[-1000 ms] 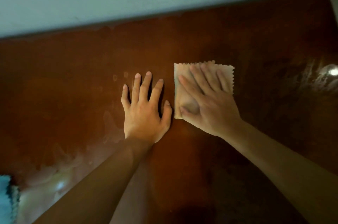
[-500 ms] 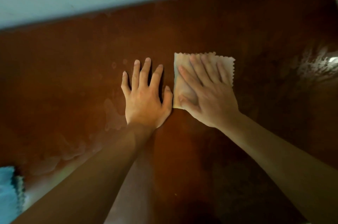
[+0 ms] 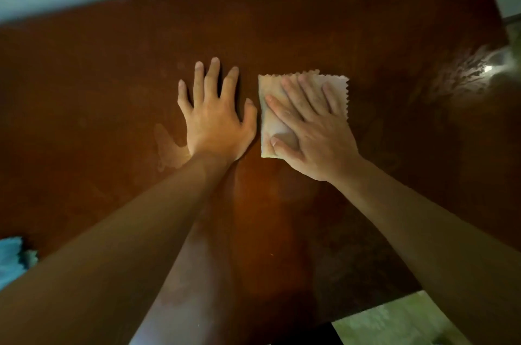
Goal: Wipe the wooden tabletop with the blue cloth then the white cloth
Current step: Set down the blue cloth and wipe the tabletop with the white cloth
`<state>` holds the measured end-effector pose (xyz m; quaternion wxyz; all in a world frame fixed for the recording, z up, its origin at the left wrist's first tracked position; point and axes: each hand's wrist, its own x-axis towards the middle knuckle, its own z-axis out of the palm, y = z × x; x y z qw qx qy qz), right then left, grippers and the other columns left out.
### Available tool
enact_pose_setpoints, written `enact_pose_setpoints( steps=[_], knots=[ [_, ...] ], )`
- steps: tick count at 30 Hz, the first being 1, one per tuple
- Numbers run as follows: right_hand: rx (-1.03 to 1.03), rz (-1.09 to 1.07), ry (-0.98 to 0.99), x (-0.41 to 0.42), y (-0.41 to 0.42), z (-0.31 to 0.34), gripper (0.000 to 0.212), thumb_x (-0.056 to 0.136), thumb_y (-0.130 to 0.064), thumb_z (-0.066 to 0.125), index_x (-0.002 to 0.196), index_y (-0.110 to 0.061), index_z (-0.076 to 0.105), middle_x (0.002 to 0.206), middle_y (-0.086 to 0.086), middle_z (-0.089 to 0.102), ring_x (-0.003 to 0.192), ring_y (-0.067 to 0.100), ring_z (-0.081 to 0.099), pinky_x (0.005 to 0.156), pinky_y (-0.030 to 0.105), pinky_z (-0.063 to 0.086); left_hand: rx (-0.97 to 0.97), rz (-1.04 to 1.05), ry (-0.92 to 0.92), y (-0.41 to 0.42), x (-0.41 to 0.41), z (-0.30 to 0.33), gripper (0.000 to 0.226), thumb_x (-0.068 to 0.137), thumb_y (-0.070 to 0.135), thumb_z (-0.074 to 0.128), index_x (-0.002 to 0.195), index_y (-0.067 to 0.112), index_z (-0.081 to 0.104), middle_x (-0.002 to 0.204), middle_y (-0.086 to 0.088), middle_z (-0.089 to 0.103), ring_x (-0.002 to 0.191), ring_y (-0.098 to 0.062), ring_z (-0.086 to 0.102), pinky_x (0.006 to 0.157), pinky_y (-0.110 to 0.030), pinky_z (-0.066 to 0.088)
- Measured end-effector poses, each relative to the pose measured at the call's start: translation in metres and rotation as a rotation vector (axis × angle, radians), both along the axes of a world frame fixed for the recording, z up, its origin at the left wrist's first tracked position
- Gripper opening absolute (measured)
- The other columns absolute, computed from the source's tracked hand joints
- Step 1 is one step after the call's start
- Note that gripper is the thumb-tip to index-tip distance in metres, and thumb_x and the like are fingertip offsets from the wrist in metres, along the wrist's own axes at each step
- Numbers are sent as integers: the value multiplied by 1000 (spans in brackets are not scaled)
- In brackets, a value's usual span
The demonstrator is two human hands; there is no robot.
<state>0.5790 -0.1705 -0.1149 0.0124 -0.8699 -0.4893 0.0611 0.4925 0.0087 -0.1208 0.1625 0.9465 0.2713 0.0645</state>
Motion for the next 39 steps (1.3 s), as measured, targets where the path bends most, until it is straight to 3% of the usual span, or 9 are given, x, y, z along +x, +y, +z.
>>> enact_pose_setpoints(
  steps=[9, 16, 24, 29, 34, 39],
  knots=[
    [-9, 3, 3, 12, 9, -1, 70, 100, -62, 21, 162, -30, 25, 171, 5, 16, 159, 28, 9, 127, 55, 9, 3, 2, -8, 1, -2, -6, 62, 95, 52, 39, 149, 23, 43, 163, -8, 30, 155, -29, 13, 122, -56, 3],
    [38, -134, -13, -54, -18, -5, 66, 104, -59, 23, 162, -28, 25, 172, 7, 13, 159, 30, 5, 126, 58, 10, -25, 1, 9, 2, -1, -2, 64, 93, 53, 39, 150, 23, 41, 164, -7, 28, 155, -28, 11, 123, -57, 2],
    [45, 10, 7, -29, -11, -4, 68, 100, -60, 28, 161, -29, 29, 171, 6, 20, 159, 30, 13, 126, 58, 13, -99, -18, -23, 3, -4, 5, 62, 93, 51, 44, 148, 22, 45, 163, -7, 29, 155, -27, 10, 124, -54, 0],
    [55, -34, -44, -28, -5, -8, 68, 101, -59, 24, 161, -28, 29, 170, 7, 21, 158, 30, 14, 127, 56, 11, -155, -49, -88, 6, -8, 7, 54, 92, 45, 49, 140, 23, 53, 158, -3, 37, 154, -23, 15, 125, -51, 0],
    [121, -78, -28, -95, -38, -10, 67, 104, -59, 29, 161, -26, 30, 170, 9, 20, 158, 32, 12, 125, 59, 14, -149, -111, -153, 0, -22, 12, 47, 88, 35, 53, 132, 21, 61, 149, -1, 48, 148, -19, 29, 123, -48, 8],
    [97, -36, -2, -120, -62, -10, 64, 102, -57, 35, 158, -26, 36, 169, 8, 23, 158, 31, 14, 125, 59, 16, -124, -317, -164, -35, -50, 12, 41, 90, 27, 55, 128, 14, 66, 144, -6, 55, 144, -24, 39, 120, -49, 16]
  ],
)
